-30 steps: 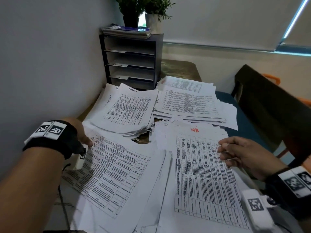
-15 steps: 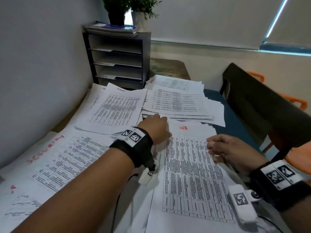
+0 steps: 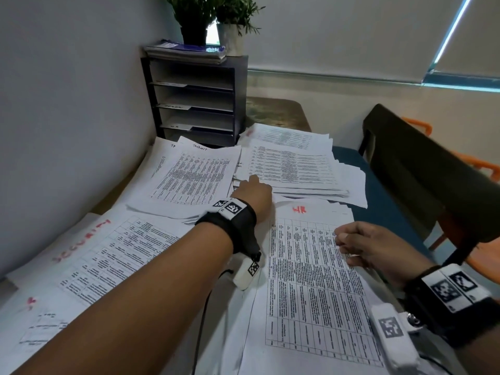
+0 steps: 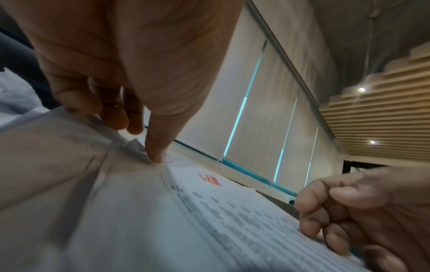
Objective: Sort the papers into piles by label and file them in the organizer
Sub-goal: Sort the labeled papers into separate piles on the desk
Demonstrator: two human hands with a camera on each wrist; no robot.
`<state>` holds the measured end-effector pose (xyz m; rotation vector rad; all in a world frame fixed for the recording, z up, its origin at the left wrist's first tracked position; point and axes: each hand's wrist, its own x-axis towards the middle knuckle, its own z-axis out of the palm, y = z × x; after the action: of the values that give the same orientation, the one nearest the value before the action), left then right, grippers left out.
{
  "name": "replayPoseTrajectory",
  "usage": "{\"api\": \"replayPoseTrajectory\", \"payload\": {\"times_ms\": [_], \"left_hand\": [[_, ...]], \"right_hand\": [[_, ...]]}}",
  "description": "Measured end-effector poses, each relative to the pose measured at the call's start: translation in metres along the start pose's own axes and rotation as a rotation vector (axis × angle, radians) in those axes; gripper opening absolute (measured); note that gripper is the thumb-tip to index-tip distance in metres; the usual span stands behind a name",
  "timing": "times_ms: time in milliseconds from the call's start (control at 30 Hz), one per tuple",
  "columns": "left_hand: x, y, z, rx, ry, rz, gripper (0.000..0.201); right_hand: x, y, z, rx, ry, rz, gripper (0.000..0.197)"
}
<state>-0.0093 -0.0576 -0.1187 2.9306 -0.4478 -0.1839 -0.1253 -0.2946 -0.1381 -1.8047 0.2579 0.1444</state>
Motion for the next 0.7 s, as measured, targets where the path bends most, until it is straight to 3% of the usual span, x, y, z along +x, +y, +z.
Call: {"api": "replayPoseTrajectory", "payload": {"times_ms": [133, 200, 300, 433, 533, 700], "left_hand": [[-0.006, -0.001, -0.004, -0.064, 0.079, 0.098, 0.021], [-0.015, 0.0, -0.006, -0.291, 0.161, 0.17, 0.011], [-0.032, -0.002, -0.008, -0.622, 0.234, 0.165, 0.014], [-0.043, -0.014, -0.001, -0.85, 0.021, 0.041, 0.035], [-0.044, -0.026, 0.006, -0.897, -0.122, 0.017, 0.023], [-0.046, -0.032, 0.0, -1.109, -0.073, -0.008, 0.012]], "right_hand": [[0.0, 0.0, 0.0, 0.01, 0.005, -0.017, 0.014], [0.003, 0.0, 0.0, 0.048, 0.079, -0.055, 0.011], [0.009, -0.002, -0.006, 0.069, 0.263, -0.144, 0.011], [0.009, -0.003, -0.008, 0.039, 0.313, -0.161, 0.02], [0.01, -0.002, -0.006, 0.037, 0.264, -0.106, 0.027], [0.006, -0.005, -0.005, 0.035, 0.222, -0.088, 0.041]]}}
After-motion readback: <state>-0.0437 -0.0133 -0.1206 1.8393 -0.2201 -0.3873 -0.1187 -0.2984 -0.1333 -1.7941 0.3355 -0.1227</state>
